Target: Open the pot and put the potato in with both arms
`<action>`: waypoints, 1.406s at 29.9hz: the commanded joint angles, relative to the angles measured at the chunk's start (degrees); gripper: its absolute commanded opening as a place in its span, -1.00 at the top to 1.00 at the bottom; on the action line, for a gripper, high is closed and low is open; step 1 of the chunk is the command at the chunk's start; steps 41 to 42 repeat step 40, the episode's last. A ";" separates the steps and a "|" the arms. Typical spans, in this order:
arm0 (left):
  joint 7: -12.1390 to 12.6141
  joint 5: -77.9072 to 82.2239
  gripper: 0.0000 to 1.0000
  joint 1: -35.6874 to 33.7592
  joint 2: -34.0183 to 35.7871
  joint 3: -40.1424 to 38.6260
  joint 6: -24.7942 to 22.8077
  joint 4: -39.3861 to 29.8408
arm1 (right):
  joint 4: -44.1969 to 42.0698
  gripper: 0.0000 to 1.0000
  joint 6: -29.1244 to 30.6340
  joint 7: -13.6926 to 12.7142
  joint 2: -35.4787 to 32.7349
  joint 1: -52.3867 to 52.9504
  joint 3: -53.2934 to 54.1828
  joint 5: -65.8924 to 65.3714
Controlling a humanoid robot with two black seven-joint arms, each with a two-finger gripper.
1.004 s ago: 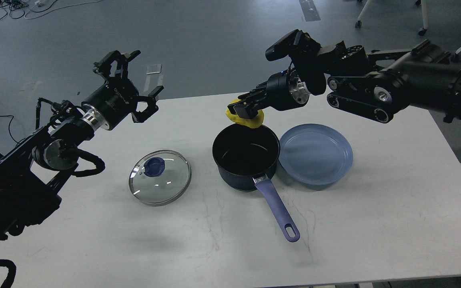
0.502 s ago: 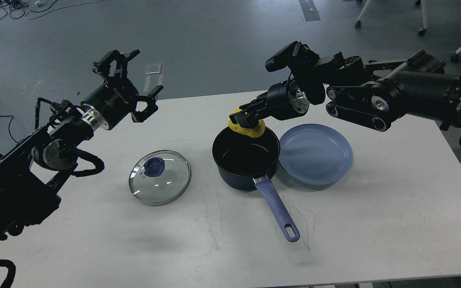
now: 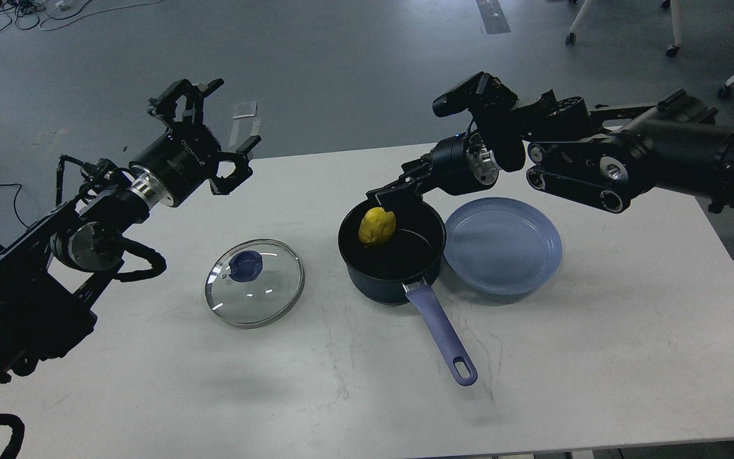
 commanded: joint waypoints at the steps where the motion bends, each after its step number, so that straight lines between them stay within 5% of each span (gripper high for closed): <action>1: -0.06 -0.04 -0.96 0.01 -0.33 -0.19 -0.02 0.09 | -0.14 -1.00 2.36 -2.08 -2.19 -0.38 8.80 16.43; 4: -0.15 -0.13 -0.96 0.09 -0.76 -0.27 -0.10 0.01 | -0.58 -1.00 5.10 -3.05 -3.68 -2.74 14.96 36.65; 11: -1.20 -0.75 -0.96 1.06 -2.87 -2.38 -0.19 0.01 | -0.93 -1.00 4.32 -4.63 -3.78 -17.16 34.48 58.34; 15: -1.21 -0.75 -0.96 3.43 -4.63 -5.19 -0.72 0.01 | -1.37 -1.00 4.40 -10.33 -2.55 -23.83 43.27 65.00; 42: -1.03 -0.75 -0.96 4.58 -4.90 -6.51 -0.98 -1.40 | -0.93 -1.00 0.98 -11.32 2.99 -27.72 46.71 66.26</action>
